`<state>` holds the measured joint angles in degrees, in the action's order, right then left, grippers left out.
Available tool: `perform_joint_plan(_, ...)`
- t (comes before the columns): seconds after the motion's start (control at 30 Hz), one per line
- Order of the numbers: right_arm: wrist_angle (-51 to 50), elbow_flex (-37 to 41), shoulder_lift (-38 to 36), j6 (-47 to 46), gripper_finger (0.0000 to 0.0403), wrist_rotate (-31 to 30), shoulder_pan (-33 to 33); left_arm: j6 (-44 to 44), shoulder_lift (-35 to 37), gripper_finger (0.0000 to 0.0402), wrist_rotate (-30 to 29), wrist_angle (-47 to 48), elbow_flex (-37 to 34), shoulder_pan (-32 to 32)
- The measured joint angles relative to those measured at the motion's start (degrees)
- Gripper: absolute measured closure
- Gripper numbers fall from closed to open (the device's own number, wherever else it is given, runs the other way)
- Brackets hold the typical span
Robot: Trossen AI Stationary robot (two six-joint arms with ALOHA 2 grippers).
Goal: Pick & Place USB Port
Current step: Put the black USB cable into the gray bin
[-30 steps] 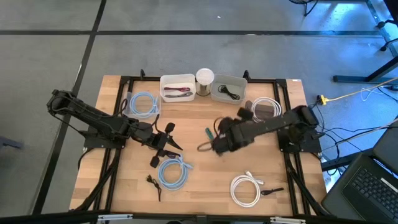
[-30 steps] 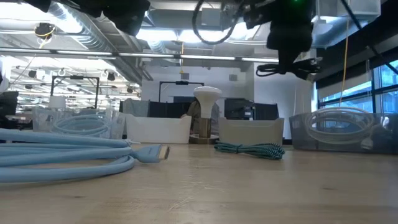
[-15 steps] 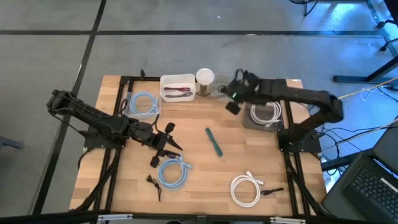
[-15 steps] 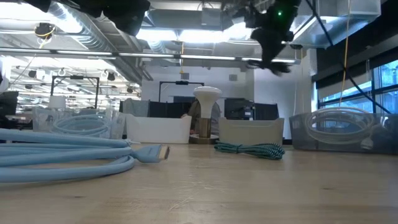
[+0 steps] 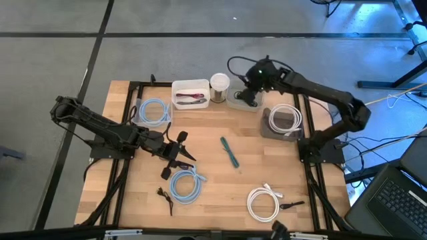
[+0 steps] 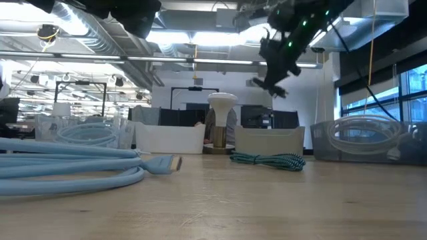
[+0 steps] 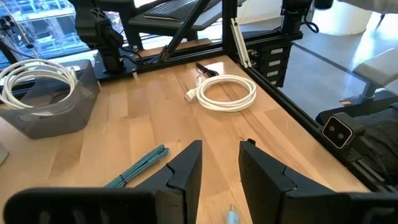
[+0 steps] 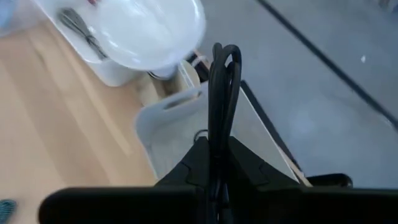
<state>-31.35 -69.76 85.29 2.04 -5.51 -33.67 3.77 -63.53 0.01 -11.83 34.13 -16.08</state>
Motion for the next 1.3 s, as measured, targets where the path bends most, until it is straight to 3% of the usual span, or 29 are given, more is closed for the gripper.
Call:
perform_joint_plan(0.57, 2.4, 0.0, 16.9, 2.6, 0.0376, 6.9, -7.7, 0.0, 0.0, 0.0304, 0.0, 0.0, 0.0, 0.0)
perform_joint_plan(1.17, 2.8, -0.2, 24.8, 2.0, 0.0374, 8.6, -7.8, 0.0, 0.0, 0.0307, 0.0, 0.0, 0.0, 0.0)
perform_joint_plan(1.3, 3.9, -0.1, 24.1, 0.8, 0.0315, 8.6, -7.8, 0.0, 0.0, 0.0309, 0.0, 0.0, 0.0, 0.0)
